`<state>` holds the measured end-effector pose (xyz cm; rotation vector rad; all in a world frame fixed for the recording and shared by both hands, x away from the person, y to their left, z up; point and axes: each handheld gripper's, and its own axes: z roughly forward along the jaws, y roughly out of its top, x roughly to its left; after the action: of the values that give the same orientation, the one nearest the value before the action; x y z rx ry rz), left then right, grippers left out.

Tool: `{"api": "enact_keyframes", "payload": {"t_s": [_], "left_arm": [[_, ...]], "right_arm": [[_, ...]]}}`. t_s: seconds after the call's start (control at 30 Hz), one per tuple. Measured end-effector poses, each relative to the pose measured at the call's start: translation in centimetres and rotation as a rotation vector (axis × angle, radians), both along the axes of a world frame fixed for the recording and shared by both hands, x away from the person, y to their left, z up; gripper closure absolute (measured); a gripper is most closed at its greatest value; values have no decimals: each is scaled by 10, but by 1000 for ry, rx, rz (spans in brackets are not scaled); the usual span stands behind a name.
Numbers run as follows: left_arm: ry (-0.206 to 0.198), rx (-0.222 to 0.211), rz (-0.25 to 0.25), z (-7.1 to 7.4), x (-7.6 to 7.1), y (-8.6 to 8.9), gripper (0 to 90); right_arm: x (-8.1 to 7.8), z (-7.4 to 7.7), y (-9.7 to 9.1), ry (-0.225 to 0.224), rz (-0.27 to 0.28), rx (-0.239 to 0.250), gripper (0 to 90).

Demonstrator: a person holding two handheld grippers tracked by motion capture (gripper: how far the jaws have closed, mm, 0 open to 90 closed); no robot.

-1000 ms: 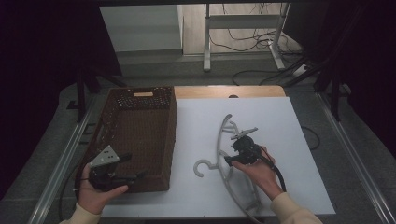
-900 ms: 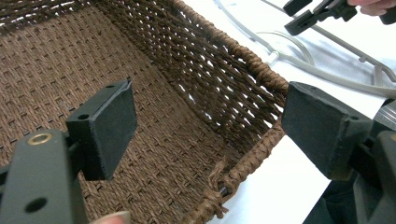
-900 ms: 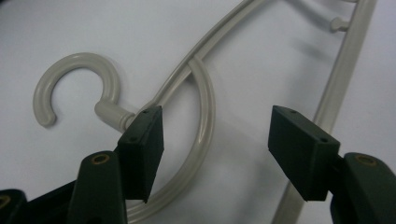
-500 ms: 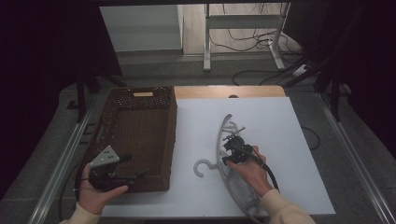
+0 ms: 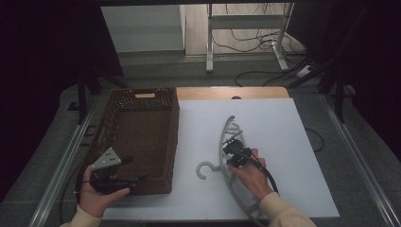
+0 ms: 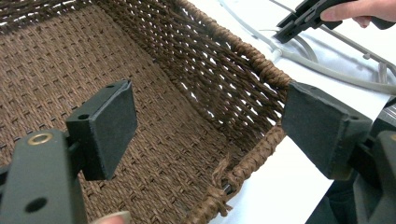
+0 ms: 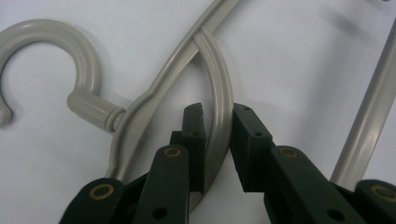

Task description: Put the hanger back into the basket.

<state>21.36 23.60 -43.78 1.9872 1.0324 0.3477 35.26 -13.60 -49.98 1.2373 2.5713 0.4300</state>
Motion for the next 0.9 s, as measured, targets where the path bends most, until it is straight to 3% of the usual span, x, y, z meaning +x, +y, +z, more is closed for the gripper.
{"api": "enact_keyframes", "payload": {"t_s": [0.2, 0.37, 0.5, 0.57, 0.77, 0.9], "left_arm": [[-4, -3, -11, 0, 0, -1, 183], [-8, -4, -19, 1, -1, -1, 181], [-7, -4, -18, 1, -1, -1, 181], [-7, -4, -18, 0, 0, -1, 181], [-6, -5, -16, 0, 0, 0, 181], [-6, -5, -14, 0, 0, 1, 181]], "right_arm": [[1, 1, 2, 5, -22, -11, 771], [4, 2, 0, 15, -51, 8, 795], [4, 4, -1, 14, -41, 5, 808], [4, 5, 0, 27, -54, 21, 808], [4, 12, -3, 8, -43, 46, 809], [6, 22, -8, -19, -43, 92, 810]]}}
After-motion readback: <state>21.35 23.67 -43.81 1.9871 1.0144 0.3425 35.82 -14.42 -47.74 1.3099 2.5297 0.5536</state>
